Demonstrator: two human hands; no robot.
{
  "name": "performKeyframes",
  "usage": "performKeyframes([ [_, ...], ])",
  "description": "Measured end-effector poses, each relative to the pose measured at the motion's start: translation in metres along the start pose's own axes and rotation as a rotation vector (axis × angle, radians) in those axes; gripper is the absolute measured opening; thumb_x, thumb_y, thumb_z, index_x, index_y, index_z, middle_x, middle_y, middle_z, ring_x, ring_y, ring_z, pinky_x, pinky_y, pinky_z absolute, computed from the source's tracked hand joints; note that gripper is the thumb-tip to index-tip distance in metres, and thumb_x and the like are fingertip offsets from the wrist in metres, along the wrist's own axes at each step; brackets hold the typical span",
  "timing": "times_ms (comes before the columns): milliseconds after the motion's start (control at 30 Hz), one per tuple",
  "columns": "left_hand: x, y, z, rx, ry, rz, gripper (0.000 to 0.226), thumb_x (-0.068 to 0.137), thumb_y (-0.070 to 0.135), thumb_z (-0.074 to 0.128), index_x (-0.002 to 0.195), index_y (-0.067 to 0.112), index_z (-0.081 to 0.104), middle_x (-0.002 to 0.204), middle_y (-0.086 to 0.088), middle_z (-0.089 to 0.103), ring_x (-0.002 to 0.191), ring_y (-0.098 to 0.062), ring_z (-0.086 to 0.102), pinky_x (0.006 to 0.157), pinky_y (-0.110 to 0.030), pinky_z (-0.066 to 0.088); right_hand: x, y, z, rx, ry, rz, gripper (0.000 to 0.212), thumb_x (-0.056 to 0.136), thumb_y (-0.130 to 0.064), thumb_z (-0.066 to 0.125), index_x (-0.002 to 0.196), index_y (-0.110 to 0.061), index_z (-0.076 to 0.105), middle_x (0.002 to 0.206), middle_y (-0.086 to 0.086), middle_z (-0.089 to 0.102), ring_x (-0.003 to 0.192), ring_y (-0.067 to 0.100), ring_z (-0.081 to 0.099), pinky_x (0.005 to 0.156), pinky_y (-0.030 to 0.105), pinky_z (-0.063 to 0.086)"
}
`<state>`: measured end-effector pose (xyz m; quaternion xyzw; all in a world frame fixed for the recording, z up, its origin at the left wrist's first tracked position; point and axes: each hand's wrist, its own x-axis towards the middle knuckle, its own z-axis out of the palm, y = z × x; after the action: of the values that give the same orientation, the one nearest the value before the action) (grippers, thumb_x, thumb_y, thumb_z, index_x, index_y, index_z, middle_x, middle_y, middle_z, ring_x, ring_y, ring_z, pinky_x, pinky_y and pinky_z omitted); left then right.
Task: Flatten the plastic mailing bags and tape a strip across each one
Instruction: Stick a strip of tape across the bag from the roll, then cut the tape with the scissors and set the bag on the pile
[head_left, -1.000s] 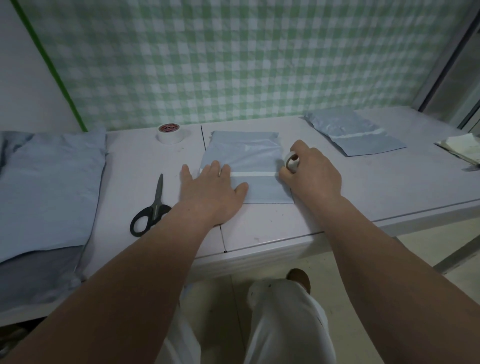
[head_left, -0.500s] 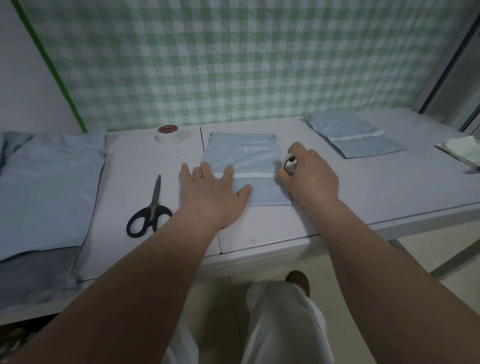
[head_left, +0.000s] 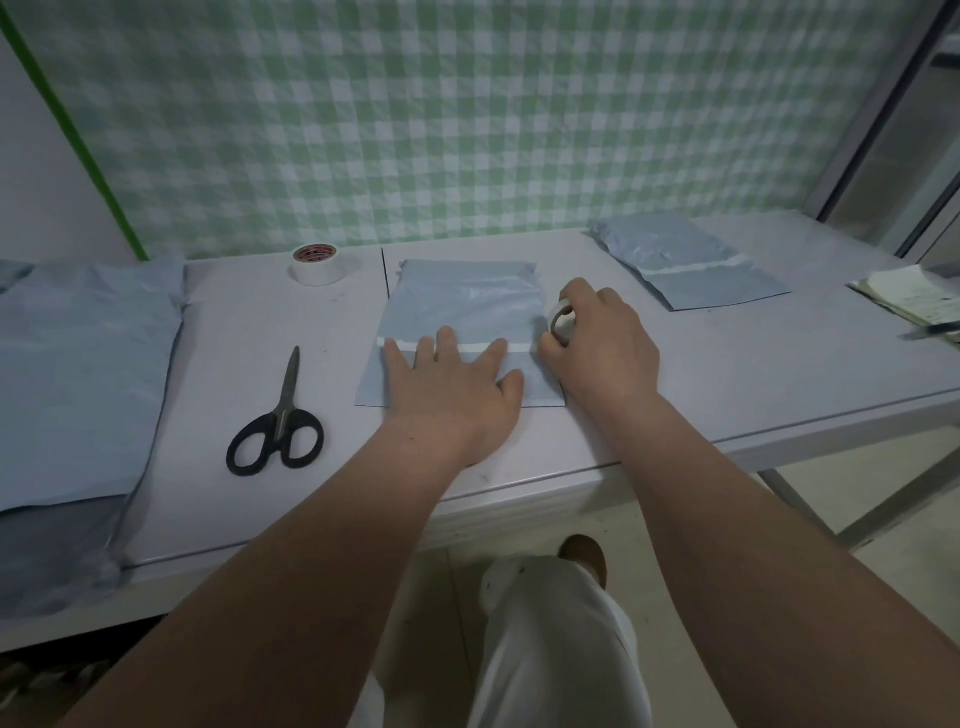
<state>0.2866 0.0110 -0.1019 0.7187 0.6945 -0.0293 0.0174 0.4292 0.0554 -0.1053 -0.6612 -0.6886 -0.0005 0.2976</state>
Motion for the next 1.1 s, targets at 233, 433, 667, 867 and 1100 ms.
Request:
performKeyframes([
  [233, -0.015, -0.038, -0.006, 0.083, 0.098, -0.076, 0.048, 0.096, 0.040, 0.017, 0.129, 0.018, 0.044, 0.131, -0.012, 0.048, 0.121, -0.027, 0.047, 0.114, -0.055, -0.001, -0.002, 0.002, -0.002, -0.038, 0.007, 0.008, 0.033, 0.086, -0.035, 0.055, 0.115, -0.020, 0.049, 0.111, 0.007, 0.050, 0.102, 0.027, 0.045, 0.064, 0.032, 0.033],
  [433, -0.029, -0.086, -0.021, 0.015, 0.335, -0.261, 0.008, 0.088, 0.015, 0.044, 0.093, 0.016, 0.050, 0.103, -0.008, 0.054, 0.093, -0.027, 0.055, 0.086, -0.035, 0.032, -0.008, -0.001, -0.001, -0.107, 0.112, -0.068, 0.055, 0.082, -0.045, 0.061, 0.128, -0.019, 0.049, 0.122, 0.011, 0.047, 0.110, 0.032, 0.042, 0.079, 0.037, 0.039],
  [667, -0.030, -0.111, -0.023, -0.170, 0.163, -0.412, 0.009, 0.085, 0.009, 0.049, 0.078, 0.009, 0.043, 0.090, -0.007, 0.049, 0.082, -0.024, 0.051, 0.066, -0.030, 0.038, -0.019, -0.008, -0.003, -0.041, 0.295, -0.159, 0.038, 0.080, -0.031, 0.067, 0.111, -0.009, 0.063, 0.106, 0.016, 0.057, 0.098, 0.038, 0.051, 0.075, 0.040, 0.042],
  [867, -0.030, -0.101, -0.029, -0.347, 0.151, -0.391, 0.024, 0.073, 0.009, 0.062, 0.061, 0.008, 0.042, 0.064, -0.003, 0.047, 0.055, -0.016, 0.044, 0.045, -0.022, 0.029, -0.028, -0.010, -0.006, 0.011, 0.438, -0.141, 0.026, 0.080, -0.026, 0.065, 0.101, -0.011, 0.067, 0.102, 0.014, 0.061, 0.097, 0.037, 0.052, 0.070, 0.037, 0.042],
  [1100, -0.035, -0.083, -0.047, -0.889, 0.152, -0.317, 0.010, 0.070, 0.006, 0.065, 0.066, -0.003, 0.063, 0.059, -0.009, 0.050, 0.058, -0.022, 0.046, 0.054, -0.026, 0.035, -0.047, -0.024, -0.016, 0.295, 0.343, -0.087, 0.017, 0.090, -0.024, 0.053, 0.096, -0.015, 0.067, 0.092, 0.001, 0.062, 0.097, 0.022, 0.046, 0.077, 0.021, 0.029],
])
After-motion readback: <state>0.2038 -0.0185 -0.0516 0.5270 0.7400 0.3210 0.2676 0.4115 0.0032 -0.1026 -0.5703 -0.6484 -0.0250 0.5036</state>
